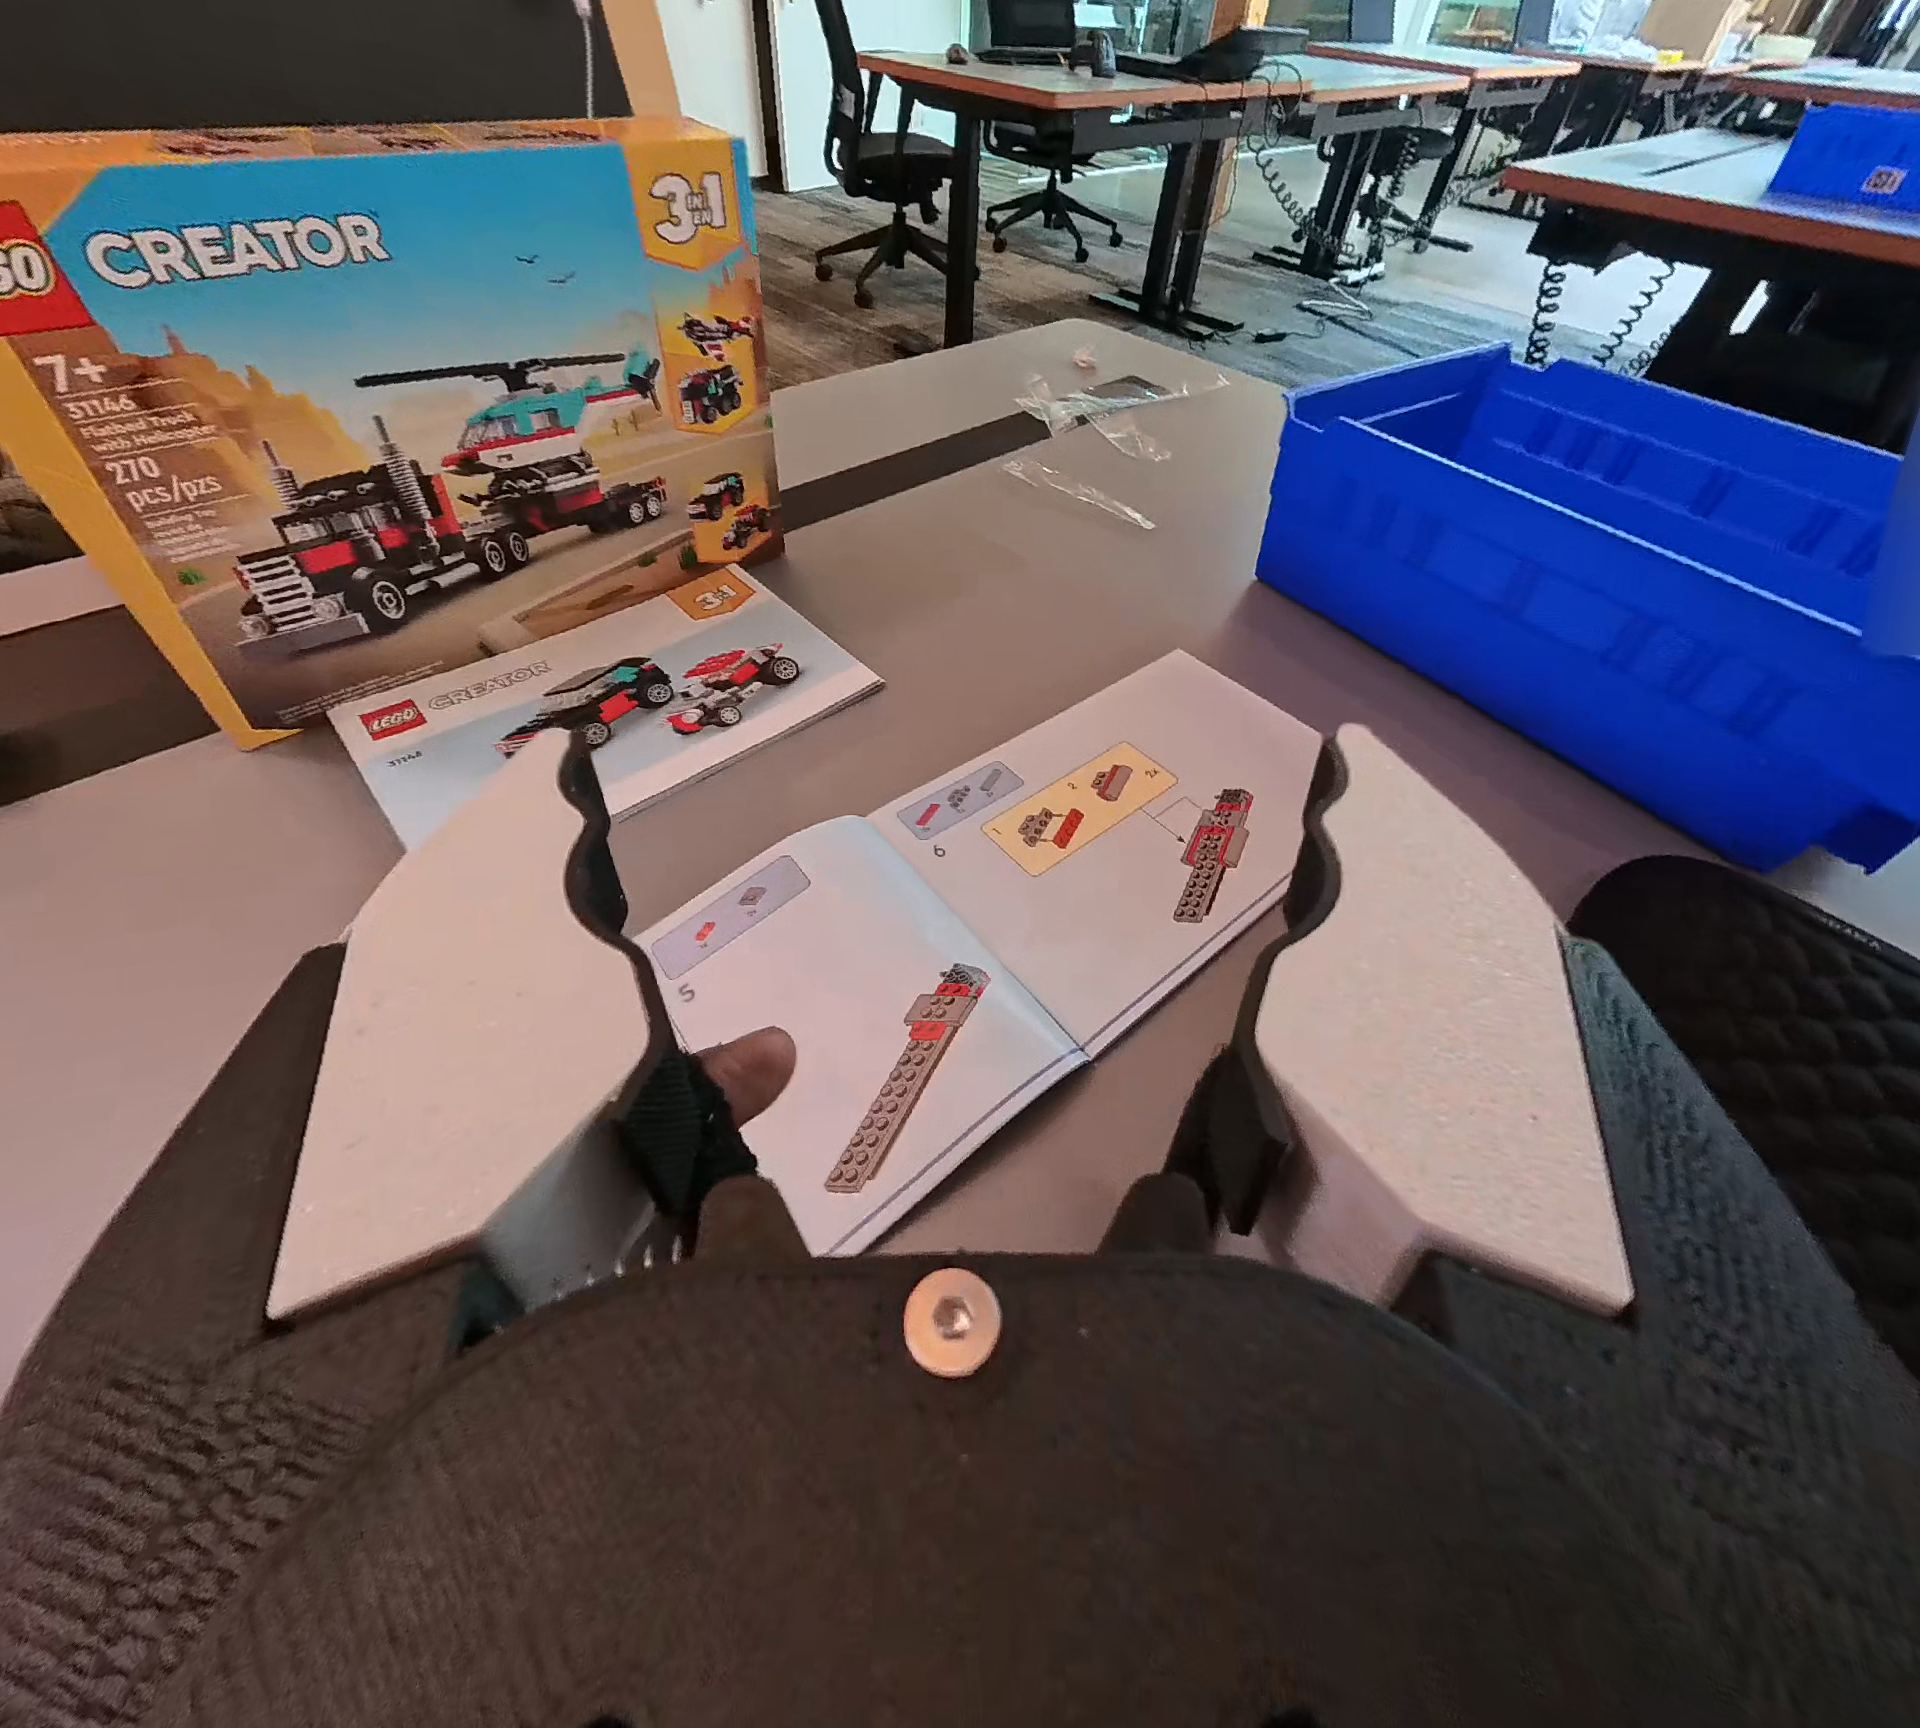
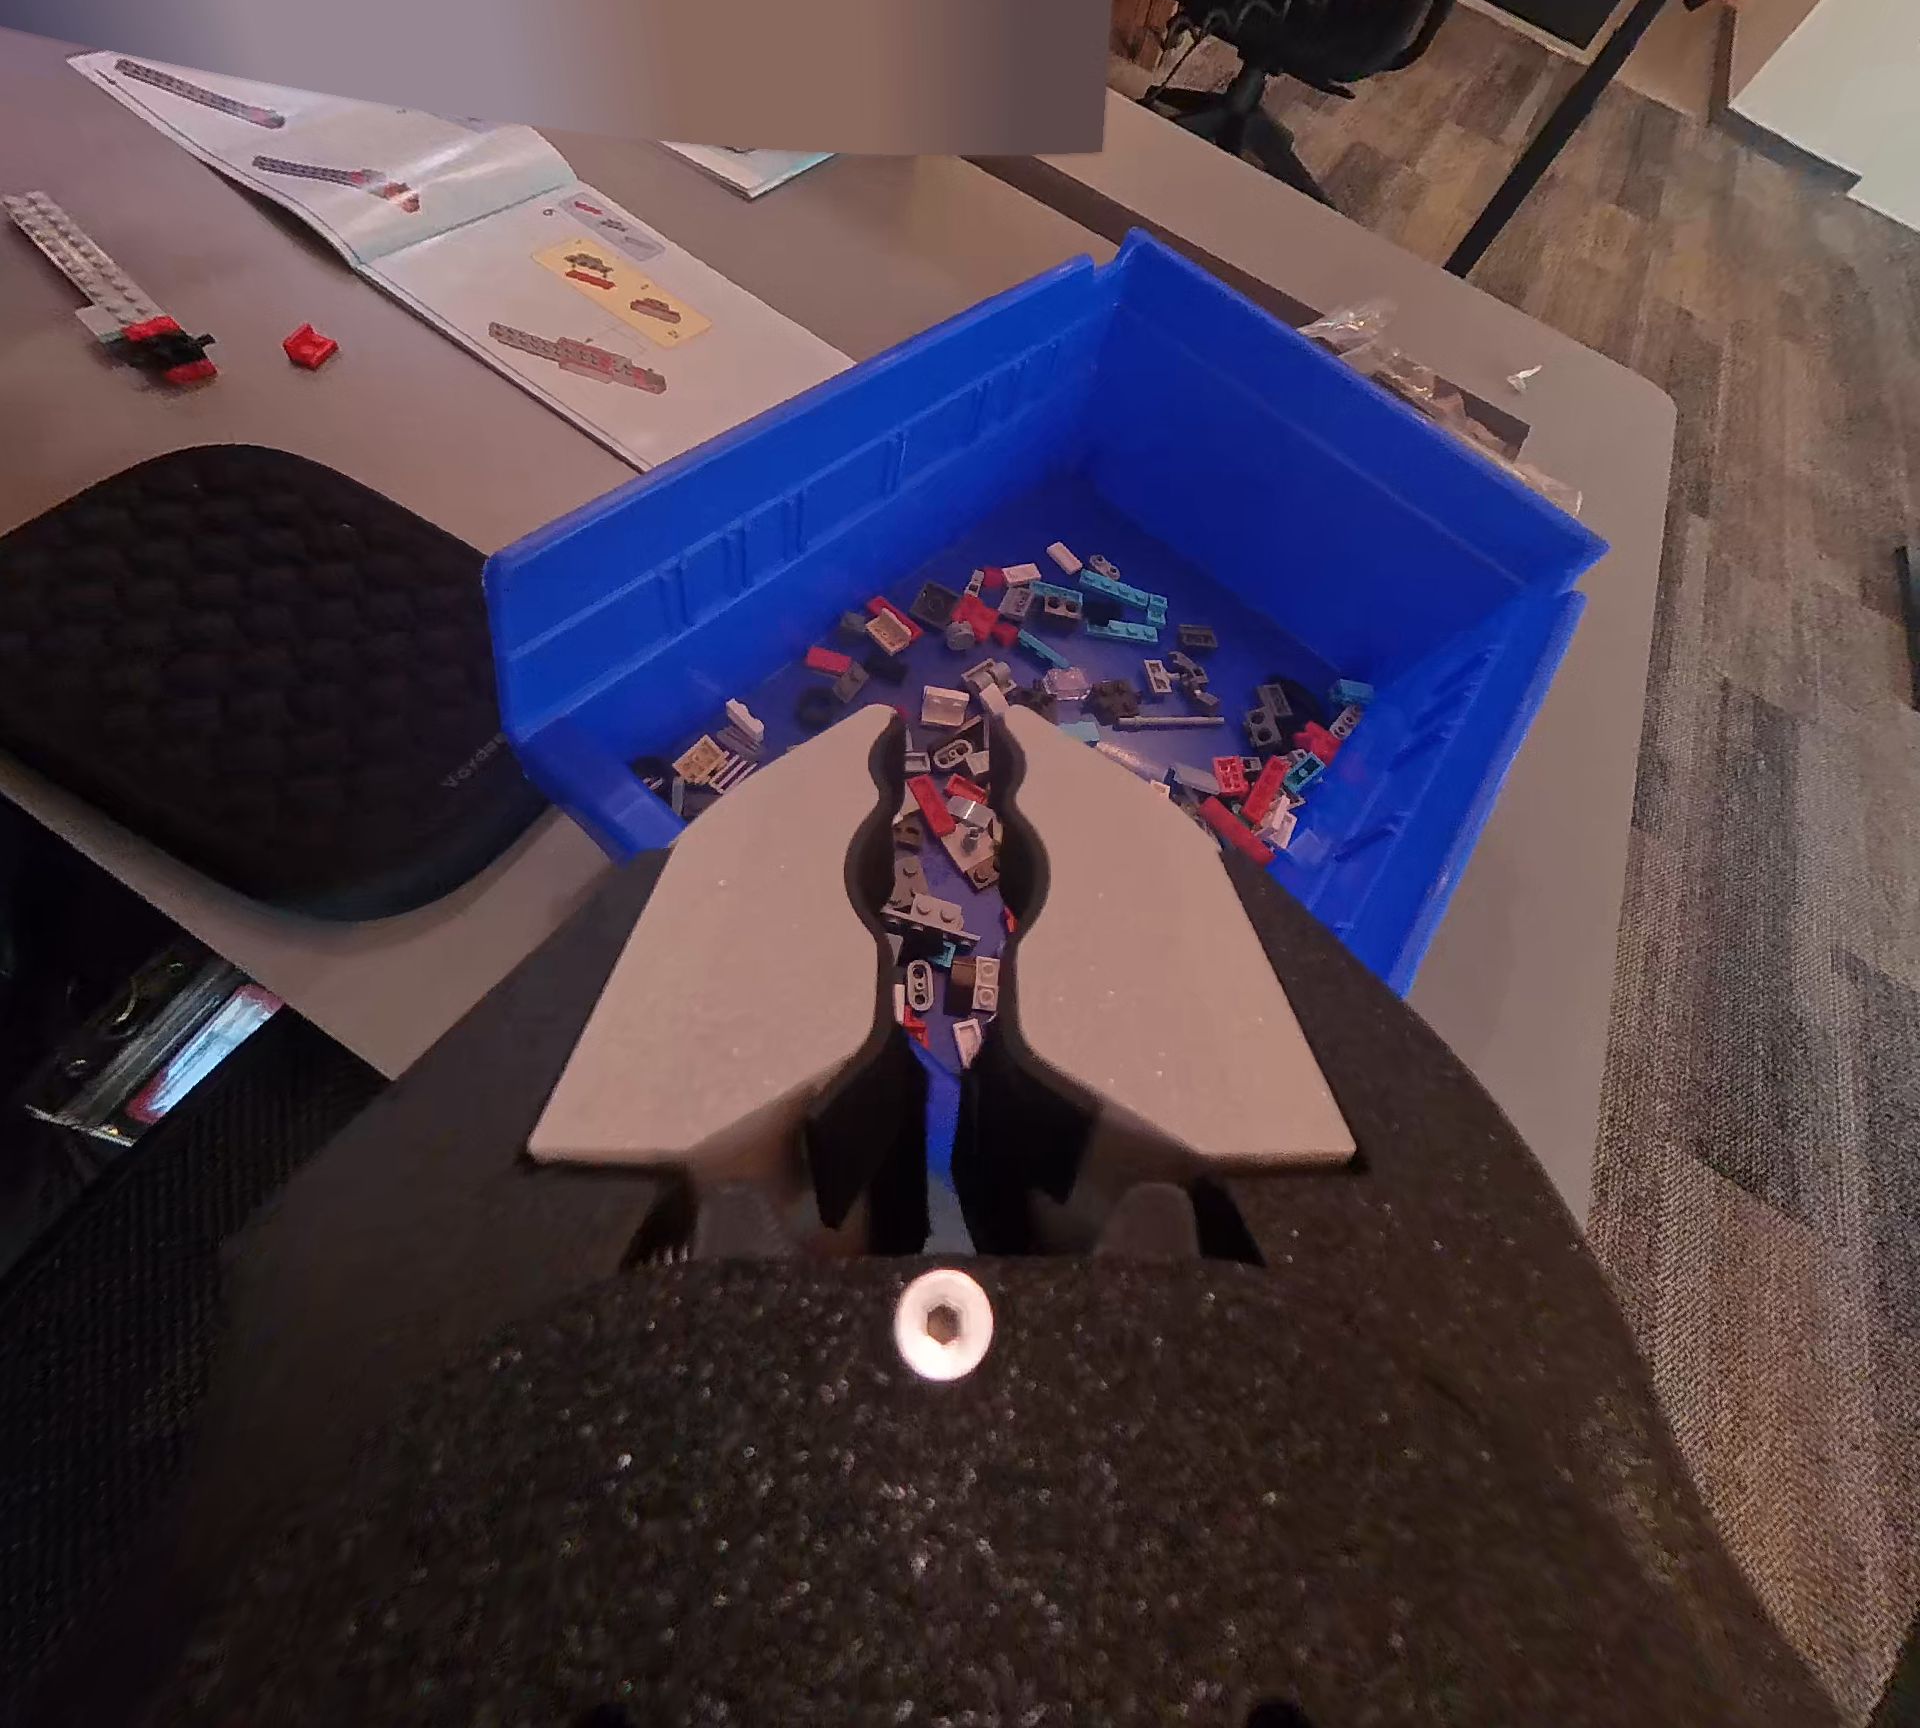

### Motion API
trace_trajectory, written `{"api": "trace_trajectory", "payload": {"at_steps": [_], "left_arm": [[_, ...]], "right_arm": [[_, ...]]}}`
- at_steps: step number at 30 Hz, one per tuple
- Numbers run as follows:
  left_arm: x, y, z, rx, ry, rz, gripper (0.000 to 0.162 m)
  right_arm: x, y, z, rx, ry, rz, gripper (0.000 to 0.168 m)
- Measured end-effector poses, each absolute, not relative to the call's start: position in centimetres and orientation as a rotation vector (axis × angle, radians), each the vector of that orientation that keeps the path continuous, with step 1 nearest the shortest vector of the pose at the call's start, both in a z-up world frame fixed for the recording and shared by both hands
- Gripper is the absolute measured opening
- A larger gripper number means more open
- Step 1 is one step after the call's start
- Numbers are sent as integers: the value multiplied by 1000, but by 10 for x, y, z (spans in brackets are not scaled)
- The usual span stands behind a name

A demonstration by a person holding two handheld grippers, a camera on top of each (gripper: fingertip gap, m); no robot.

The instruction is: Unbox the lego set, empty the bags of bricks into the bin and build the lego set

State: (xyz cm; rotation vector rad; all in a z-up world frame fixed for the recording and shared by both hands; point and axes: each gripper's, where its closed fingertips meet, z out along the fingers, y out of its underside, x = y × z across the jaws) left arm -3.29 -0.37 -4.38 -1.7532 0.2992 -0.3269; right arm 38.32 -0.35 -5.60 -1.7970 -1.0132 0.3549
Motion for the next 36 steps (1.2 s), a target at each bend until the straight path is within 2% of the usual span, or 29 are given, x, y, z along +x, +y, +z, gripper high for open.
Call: {"api": "trace_trajectory", "payload": {"at_steps": [5, 27, 34, 36], "left_arm": [[-40, -2, -37, -1735, 275, -316, 126], [-30, -3, -47, -1787, 364, -273, 126], [-30, -5, -51, -1784, 362, -267, 126], [-31, -6, -55, -1798, 365, -264, 126]], "right_arm": [[380, -4, -55, -1770, -1005, 376, 21], [374, -6, -62, -1762, -987, 415, 23], [381, -4, -62, -1811, -972, 381, 27], [387, 1, -60, -1836, -927, 346, 33]]}}
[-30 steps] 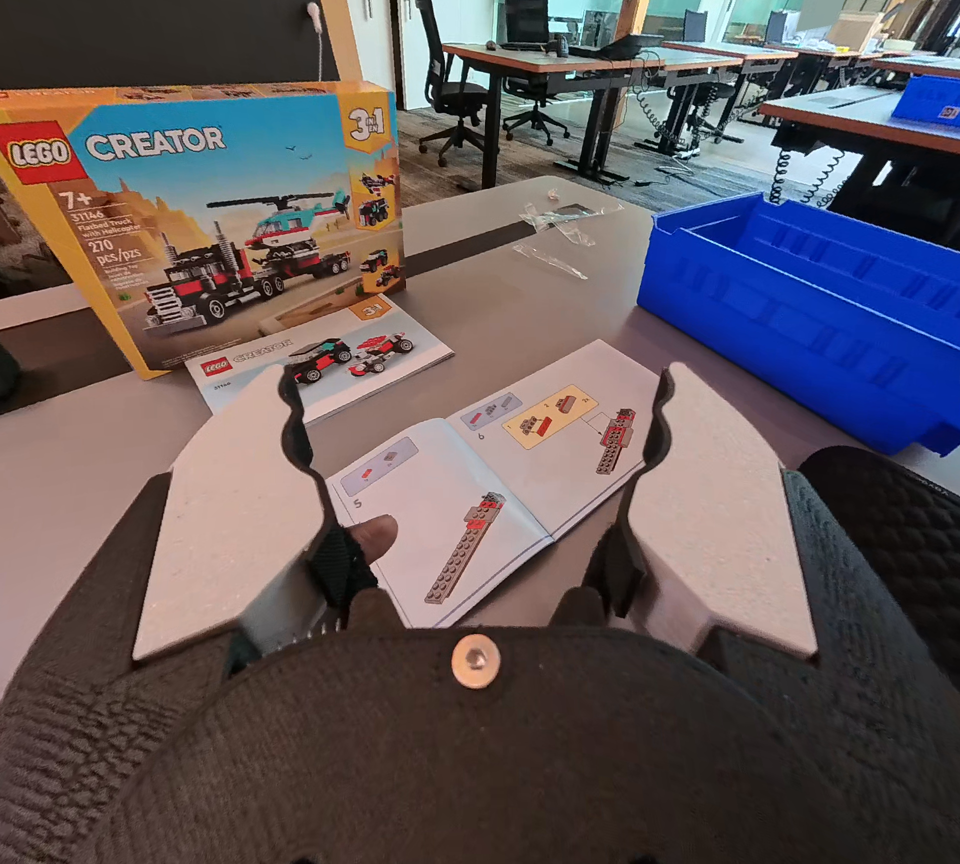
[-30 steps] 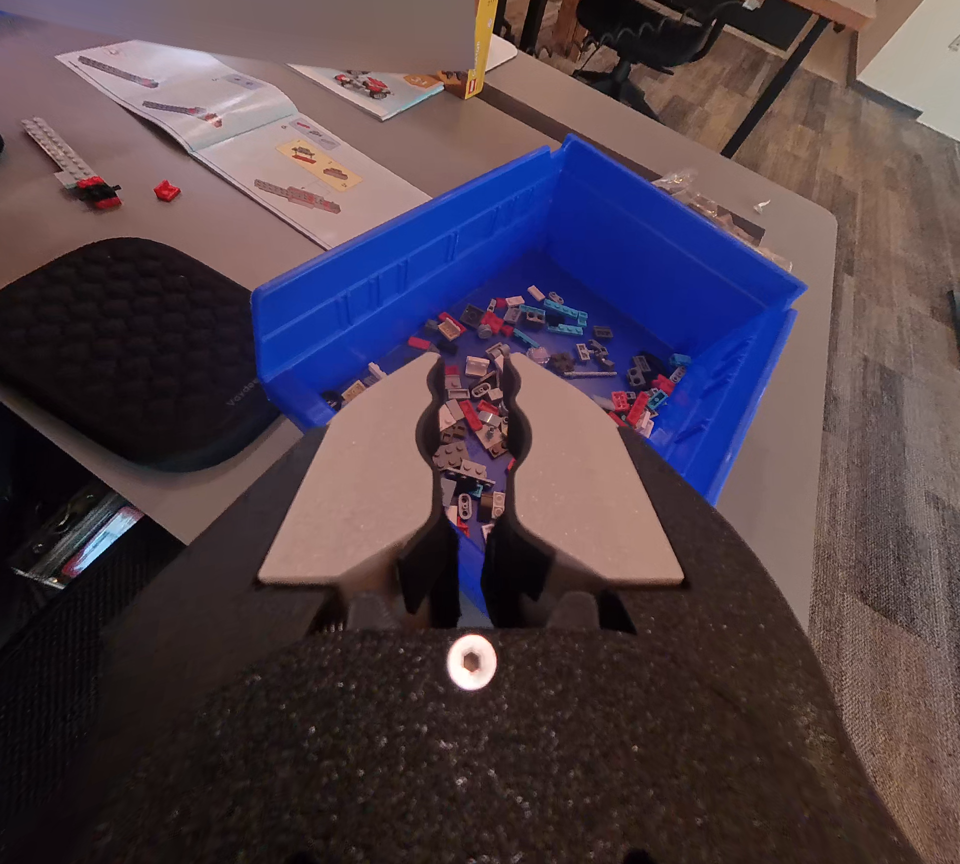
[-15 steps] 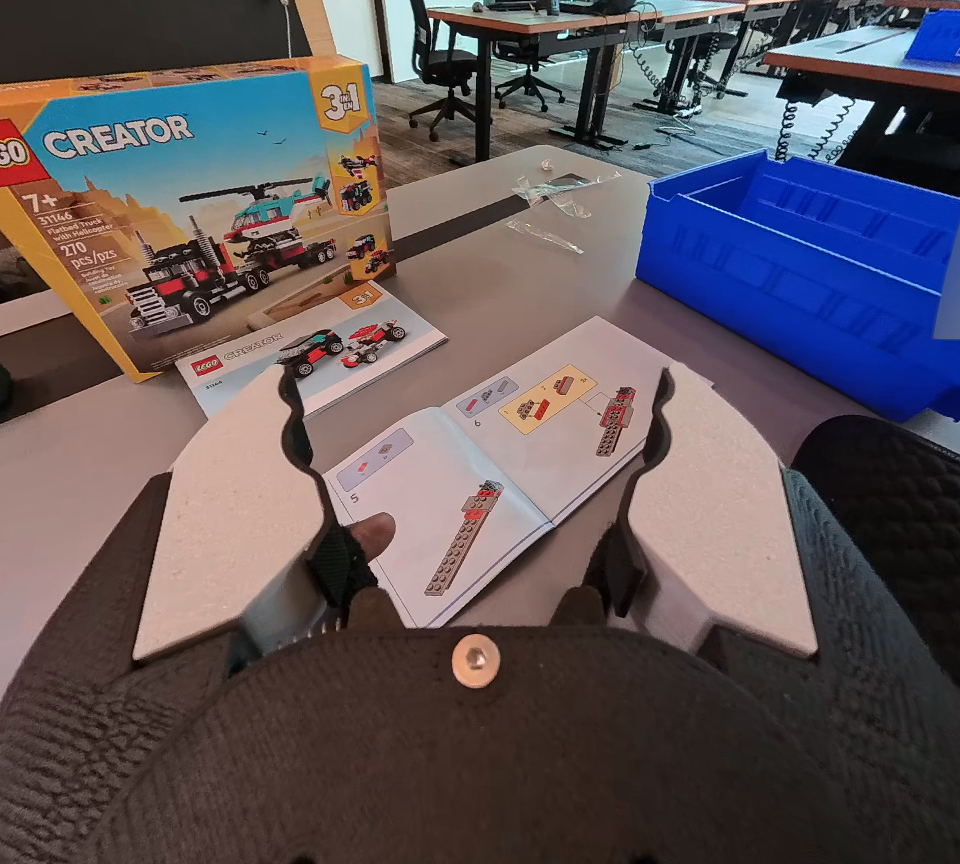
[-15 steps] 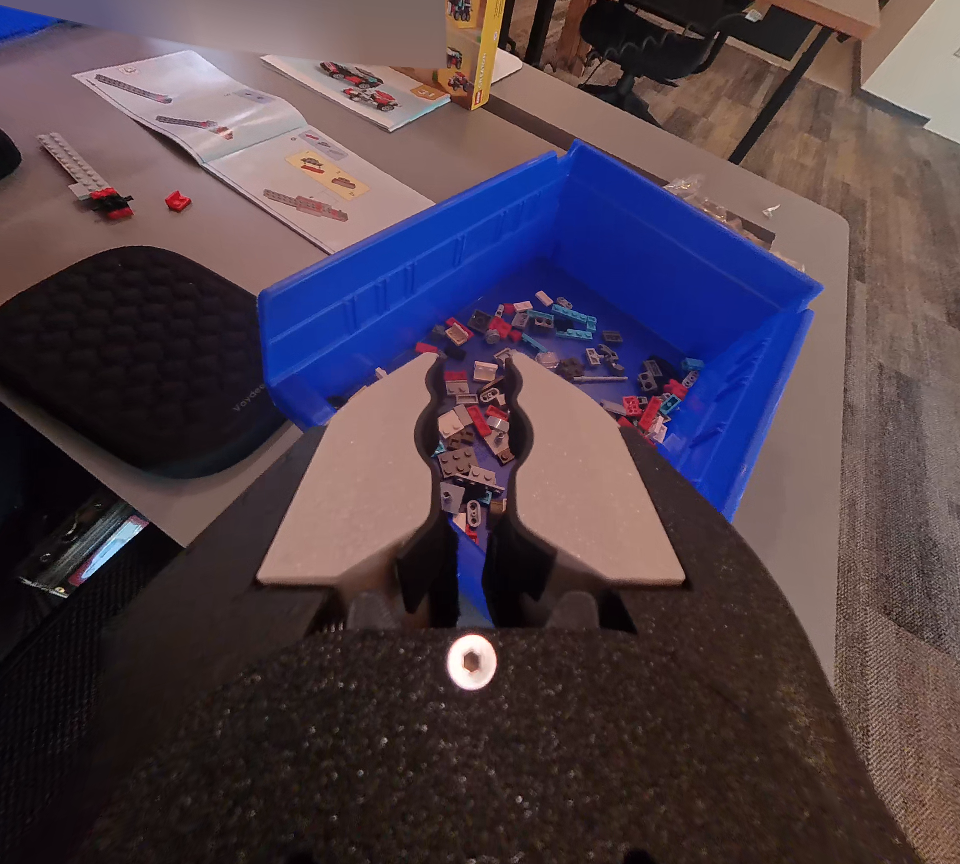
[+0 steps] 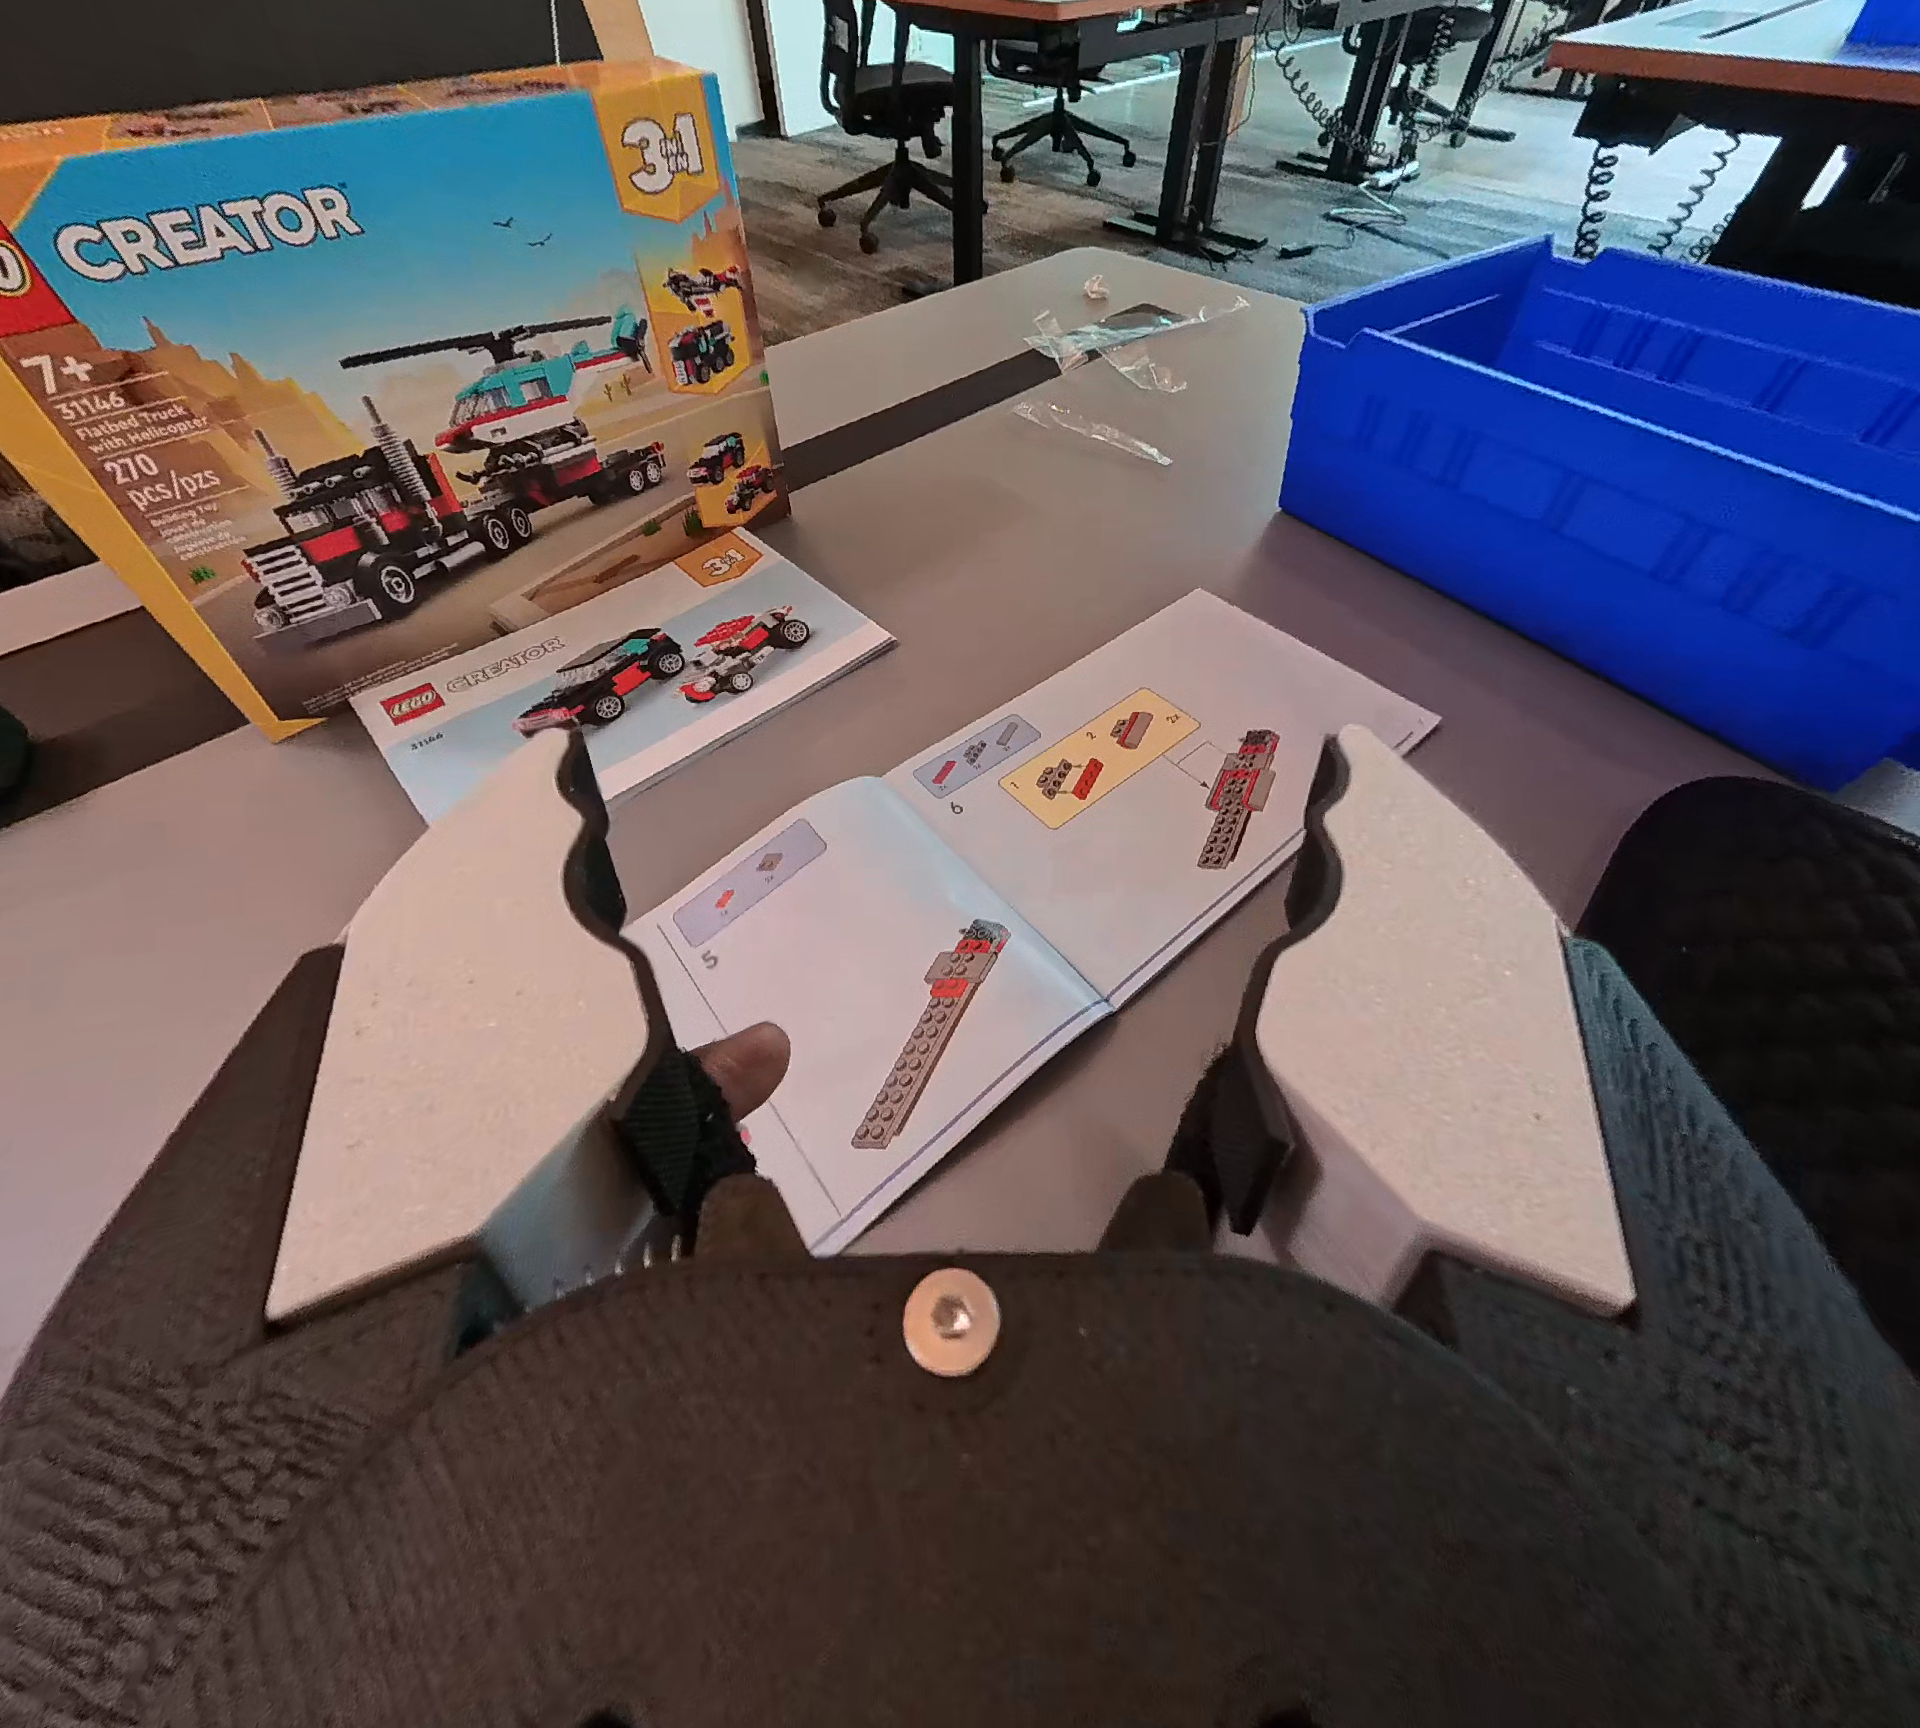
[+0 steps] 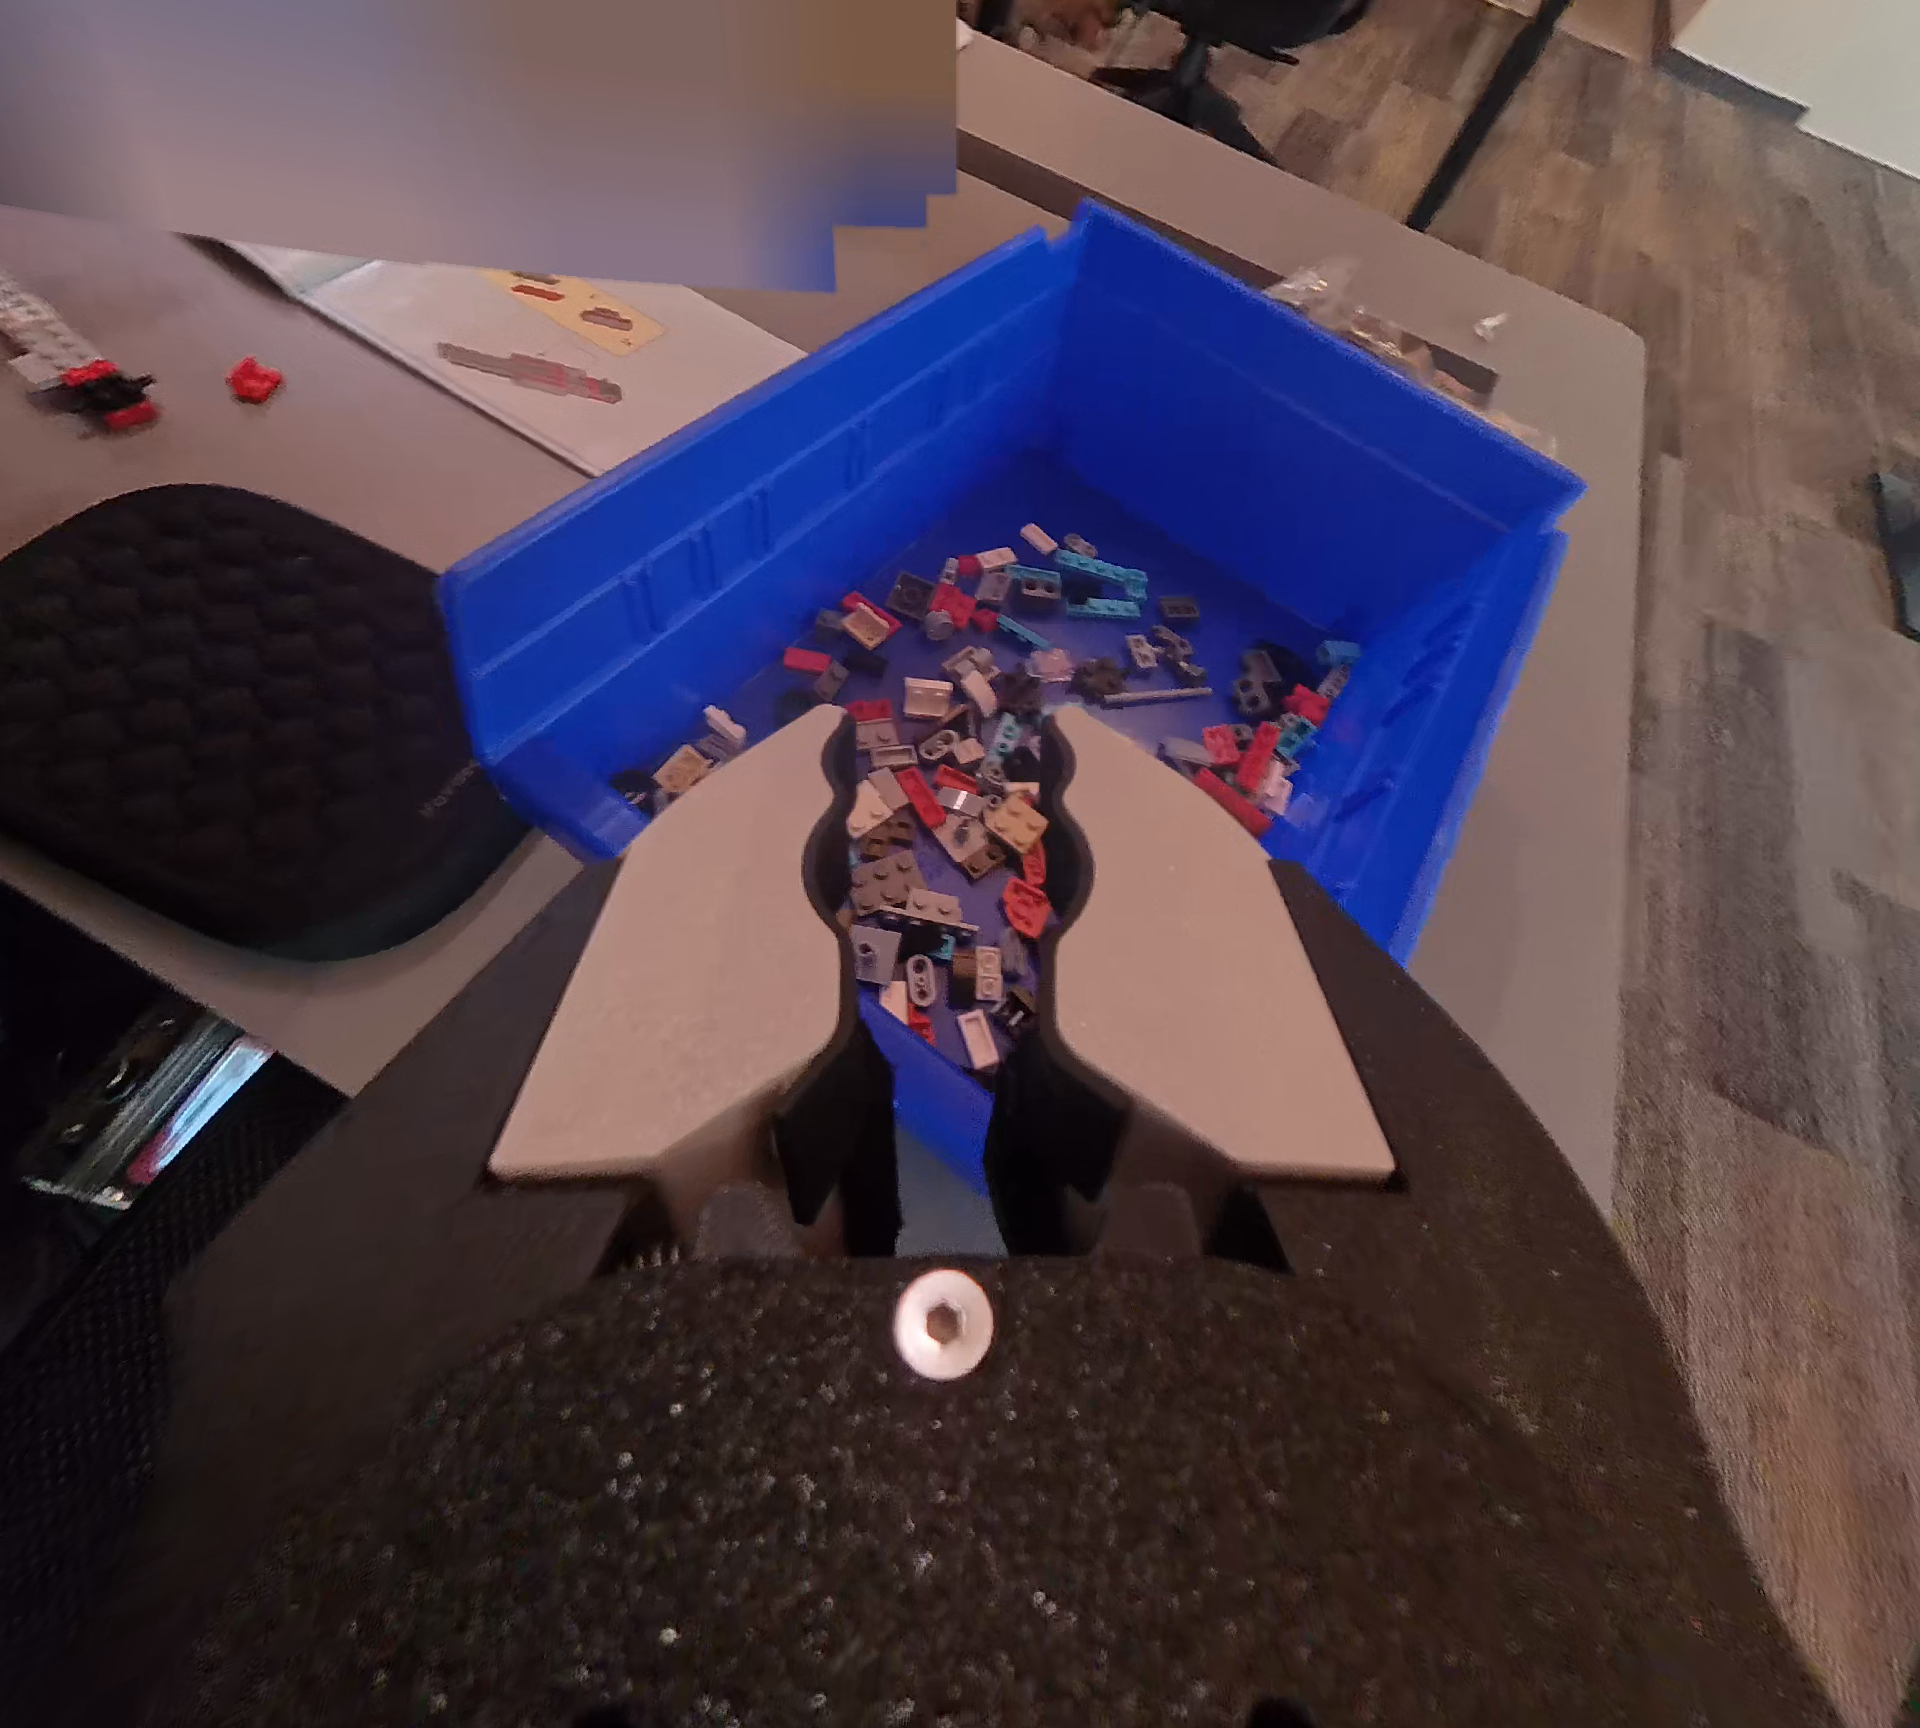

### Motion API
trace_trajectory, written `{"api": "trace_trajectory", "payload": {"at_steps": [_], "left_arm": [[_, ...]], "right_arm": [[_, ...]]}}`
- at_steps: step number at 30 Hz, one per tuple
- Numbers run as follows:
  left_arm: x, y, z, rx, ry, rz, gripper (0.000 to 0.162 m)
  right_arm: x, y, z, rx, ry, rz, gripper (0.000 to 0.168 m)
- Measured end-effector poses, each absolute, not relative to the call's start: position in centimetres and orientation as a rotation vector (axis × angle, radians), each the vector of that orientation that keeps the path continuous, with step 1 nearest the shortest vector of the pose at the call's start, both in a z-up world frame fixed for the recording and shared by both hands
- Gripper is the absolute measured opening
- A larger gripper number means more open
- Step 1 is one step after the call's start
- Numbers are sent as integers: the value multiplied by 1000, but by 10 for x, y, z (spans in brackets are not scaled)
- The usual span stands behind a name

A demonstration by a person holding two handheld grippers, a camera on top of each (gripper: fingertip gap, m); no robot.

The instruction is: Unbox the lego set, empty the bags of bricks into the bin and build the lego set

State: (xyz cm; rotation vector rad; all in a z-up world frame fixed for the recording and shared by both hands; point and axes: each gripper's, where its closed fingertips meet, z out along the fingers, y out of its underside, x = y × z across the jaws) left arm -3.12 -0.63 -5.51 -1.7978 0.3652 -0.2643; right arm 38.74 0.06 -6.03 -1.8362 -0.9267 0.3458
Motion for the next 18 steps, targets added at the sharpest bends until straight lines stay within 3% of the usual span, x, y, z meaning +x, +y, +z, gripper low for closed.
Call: {"api": "trace_trajectory", "payload": {"at_steps": [8, 14, 18], "left_arm": [[-38, -9, -57, -1803, 364, -247, 126], [-41, -11, -63, -1814, 369, -243, 125], [-43, -12, -65, -1816, 368, -244, 125]], "right_arm": [[422, 21, -65, -1980, -688, 192, 58], [420, 19, -64, -1999, -743, 158, 56], [437, 25, -65, -2070, -684, 69, 67]]}}
